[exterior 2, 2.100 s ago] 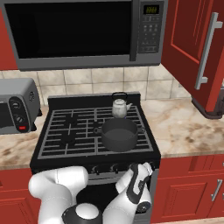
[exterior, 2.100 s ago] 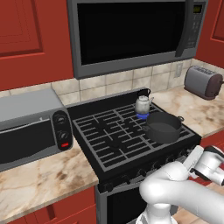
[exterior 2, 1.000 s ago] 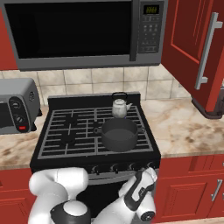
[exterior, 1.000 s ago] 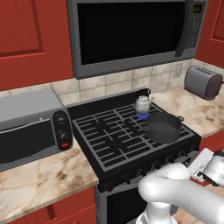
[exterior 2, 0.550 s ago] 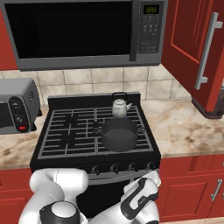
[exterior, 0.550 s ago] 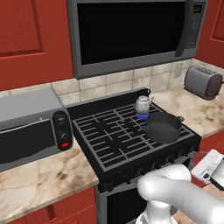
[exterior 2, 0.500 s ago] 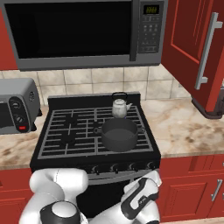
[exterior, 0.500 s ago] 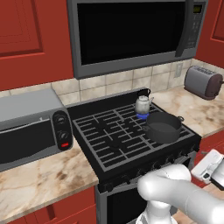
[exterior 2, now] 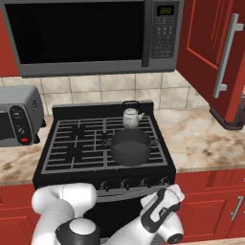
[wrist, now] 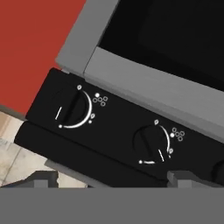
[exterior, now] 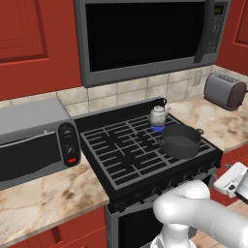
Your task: Pick the kettle from the cabinet and place it on a stove burner. Then pick the pot from the counter and place it on another stove burner. Finally, turn both burners on.
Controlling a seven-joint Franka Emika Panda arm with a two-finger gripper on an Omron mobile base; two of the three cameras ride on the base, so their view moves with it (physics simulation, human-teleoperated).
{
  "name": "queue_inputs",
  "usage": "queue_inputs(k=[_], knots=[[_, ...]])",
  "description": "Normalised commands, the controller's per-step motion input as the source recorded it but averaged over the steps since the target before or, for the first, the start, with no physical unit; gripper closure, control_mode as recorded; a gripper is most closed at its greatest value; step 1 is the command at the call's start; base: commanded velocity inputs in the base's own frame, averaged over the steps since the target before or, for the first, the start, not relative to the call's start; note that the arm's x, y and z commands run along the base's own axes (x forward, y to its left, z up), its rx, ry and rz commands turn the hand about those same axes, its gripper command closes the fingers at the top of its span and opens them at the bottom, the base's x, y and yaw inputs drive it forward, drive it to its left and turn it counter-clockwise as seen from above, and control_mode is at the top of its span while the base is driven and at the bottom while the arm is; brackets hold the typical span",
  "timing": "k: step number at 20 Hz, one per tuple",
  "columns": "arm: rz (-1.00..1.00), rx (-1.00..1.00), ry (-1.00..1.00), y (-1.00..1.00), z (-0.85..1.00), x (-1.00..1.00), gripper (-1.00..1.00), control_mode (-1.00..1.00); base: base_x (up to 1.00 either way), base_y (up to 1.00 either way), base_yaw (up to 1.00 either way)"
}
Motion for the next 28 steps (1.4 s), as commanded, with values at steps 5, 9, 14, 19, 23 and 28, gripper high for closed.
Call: queue_inputs(k=[5,9,14,19,23,28], knots=[[0.01,0.12,0.0,-0.34,0.0,0.08,-1.0,-1.0,0.0,0.0,0.0],[0.02,0.12,0.0,-0.27,-0.03,0.14,-1.0,-1.0,0.0,0.0,0.0],[0.05,0.1,0.0,-0.06,-0.06,0.28,-1.0,-1.0,0.0,0.0,0.0],[0.05,0.08,0.02,0.0,-0.18,0.28,-1.0,-1.0,0.0,0.0,0.0],[0.07,0.07,0.01,-0.1,-0.31,0.18,-1.0,-1.0,0.0,0.0,0.0],[0.05,0.07,0.0,-0.17,-0.19,0.13,-1.0,-1.0,0.0,0.0,0.0]])
